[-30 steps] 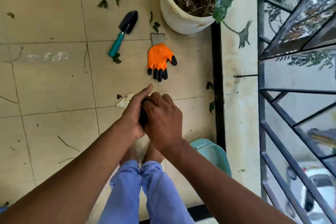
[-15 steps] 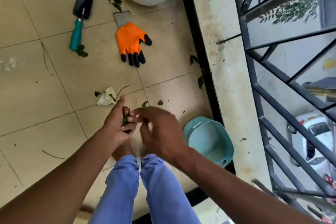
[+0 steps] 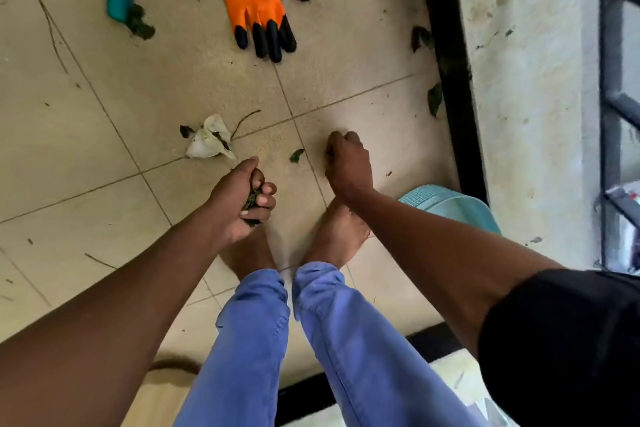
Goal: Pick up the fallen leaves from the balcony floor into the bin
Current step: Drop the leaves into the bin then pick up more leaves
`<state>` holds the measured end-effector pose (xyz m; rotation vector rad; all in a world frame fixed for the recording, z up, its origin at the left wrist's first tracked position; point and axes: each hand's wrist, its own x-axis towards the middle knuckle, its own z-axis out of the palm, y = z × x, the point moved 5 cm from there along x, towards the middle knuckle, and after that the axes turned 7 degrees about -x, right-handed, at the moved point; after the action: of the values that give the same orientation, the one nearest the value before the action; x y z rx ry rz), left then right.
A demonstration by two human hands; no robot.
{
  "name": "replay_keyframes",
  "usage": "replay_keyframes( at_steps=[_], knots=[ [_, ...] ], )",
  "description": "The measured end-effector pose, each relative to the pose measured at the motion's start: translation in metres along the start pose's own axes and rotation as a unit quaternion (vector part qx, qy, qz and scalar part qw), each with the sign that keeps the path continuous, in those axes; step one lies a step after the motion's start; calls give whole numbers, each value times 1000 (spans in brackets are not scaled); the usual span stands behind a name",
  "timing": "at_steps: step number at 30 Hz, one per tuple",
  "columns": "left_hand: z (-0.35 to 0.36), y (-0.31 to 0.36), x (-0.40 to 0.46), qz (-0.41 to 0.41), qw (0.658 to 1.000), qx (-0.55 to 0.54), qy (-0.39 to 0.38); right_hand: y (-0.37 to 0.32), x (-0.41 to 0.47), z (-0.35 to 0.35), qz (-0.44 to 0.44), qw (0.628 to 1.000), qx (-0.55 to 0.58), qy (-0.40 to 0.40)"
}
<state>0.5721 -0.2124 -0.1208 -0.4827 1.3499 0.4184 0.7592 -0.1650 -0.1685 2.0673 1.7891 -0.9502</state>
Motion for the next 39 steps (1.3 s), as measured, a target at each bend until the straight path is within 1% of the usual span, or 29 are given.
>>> replay_keyframes(
  at_steps=[3, 8, 13, 18, 21, 24, 28, 30, 32, 34, 36, 37, 39],
  knots=[
    [-6, -8, 4, -13, 1000, -8, -5, 4, 3, -2, -22, 1000, -16, -1],
    [-9, -14, 4, -21, 1000, -10, -7, -18, 0, -5, -120, 992, -5, -25],
    [-7, -10, 3, -19, 1000, -1, -15, -33, 5, 5, -151, 988, -21, -23],
    [-4, -4, 4, -13, 1000, 6, -14, -40, 10, 16, -213, 972, -92, -38],
    [-2, -6, 3, -17, 1000, 16, -9, -38, 14, 18, -214, 972, -87, -46],
    [2, -6, 3, -21, 999, 22, -8, -32, 17, 14, -190, 979, -65, -38],
    [14, -5, 4, -24, 999, 32, -13, -1, 22, -15, -107, 992, -46, 48],
    [23, -4, 7, -23, 999, 40, -15, 27, 25, -36, -68, 990, -77, 93],
    [35, -3, 10, -25, 999, 44, -19, 59, 30, -57, -18, 984, -132, 122],
    [48, -2, 14, -26, 998, 53, -25, 89, 36, -75, 39, 977, -168, 125],
    [61, -1, 18, -26, 997, 71, -32, 109, 43, -89, 98, 972, -172, 124],
    [67, 0, 20, -26, 996, 82, -35, 115, 46, -94, 117, 971, -173, 120],
    [76, 2, 24, -25, 994, 99, -38, 119, 52, -96, 119, 970, -189, 99]
  ],
)
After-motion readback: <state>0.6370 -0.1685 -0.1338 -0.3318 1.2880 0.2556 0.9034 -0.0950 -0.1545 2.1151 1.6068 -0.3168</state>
